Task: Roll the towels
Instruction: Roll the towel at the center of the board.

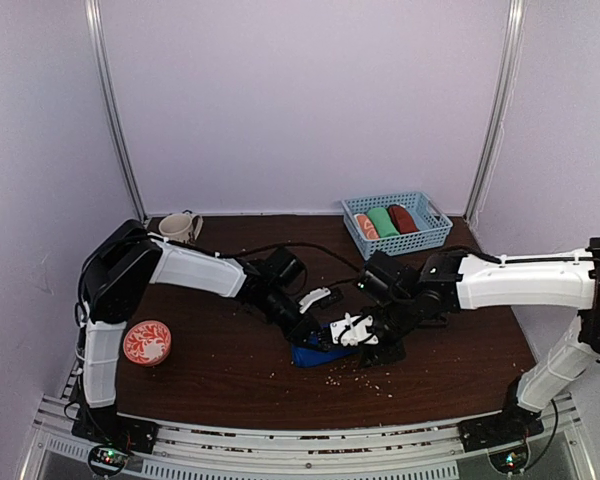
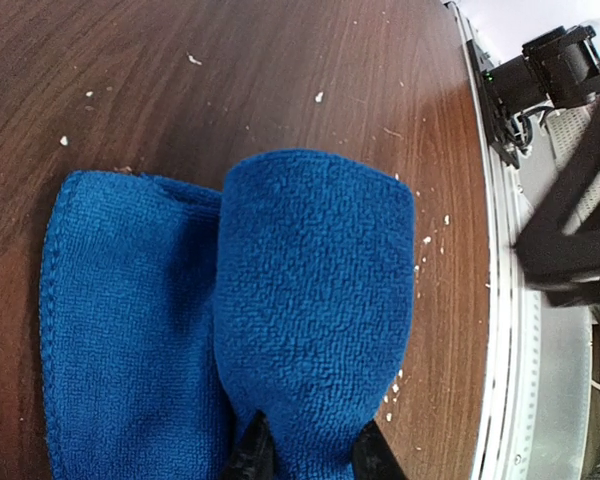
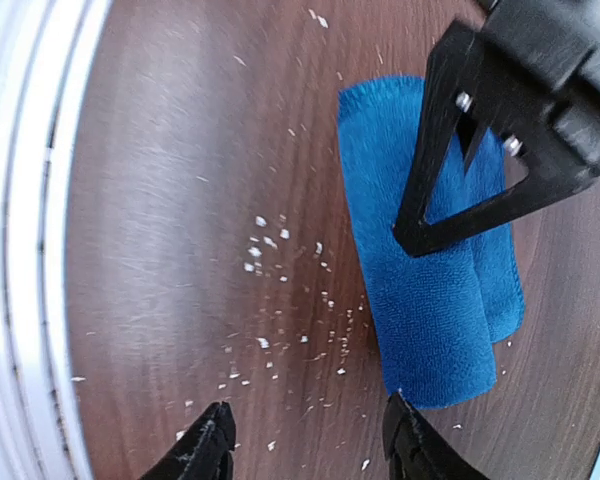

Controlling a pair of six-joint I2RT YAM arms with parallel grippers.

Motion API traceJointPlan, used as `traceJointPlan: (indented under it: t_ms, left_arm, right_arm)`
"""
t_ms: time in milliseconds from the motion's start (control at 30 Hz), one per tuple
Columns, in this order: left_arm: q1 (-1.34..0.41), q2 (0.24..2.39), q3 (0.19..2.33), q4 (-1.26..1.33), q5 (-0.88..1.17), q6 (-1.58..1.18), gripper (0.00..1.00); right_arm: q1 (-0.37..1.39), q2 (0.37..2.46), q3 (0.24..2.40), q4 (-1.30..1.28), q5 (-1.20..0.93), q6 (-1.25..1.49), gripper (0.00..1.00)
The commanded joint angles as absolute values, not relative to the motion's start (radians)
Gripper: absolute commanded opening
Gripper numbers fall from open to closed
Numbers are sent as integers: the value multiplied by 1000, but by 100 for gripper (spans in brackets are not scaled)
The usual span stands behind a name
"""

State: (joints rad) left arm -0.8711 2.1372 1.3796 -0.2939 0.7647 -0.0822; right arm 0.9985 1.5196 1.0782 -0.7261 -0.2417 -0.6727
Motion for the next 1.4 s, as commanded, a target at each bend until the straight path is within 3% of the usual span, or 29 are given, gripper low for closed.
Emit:
traceJointPlan:
  t_ms: [0,400,633,767,967,1200,1367]
  left_arm:
    - [-875,2204,1350,-380,776,-108,20]
    - [-862,2211,1356,-382,782,-100,20]
    - [-863,2169,1350,-391,754,-66,26]
    - [-861,2060,1327,-357,632,-67,41]
    - [-841,1935,1261,-303,566,-82,51]
    - [-825,1743,1147,-234,414,-122,50]
    - [-840,1480,1006,-103,229,-157,47]
  right_arm:
    - [1024,1551,1047,-484,-32,-657,60]
    - [1031,1718,1022,-384,-56,-745,56]
    - [1028,1783,1049,-445,-137,-733,29]
    - [1024,1815,1094,-565,-222,-735,17]
    - [1023,1822,1119,-668,-309,-711,14]
    - [992,1852,1192,-794,-436,-678,14]
    - [929,1946,1304,-901,-532,-666,14]
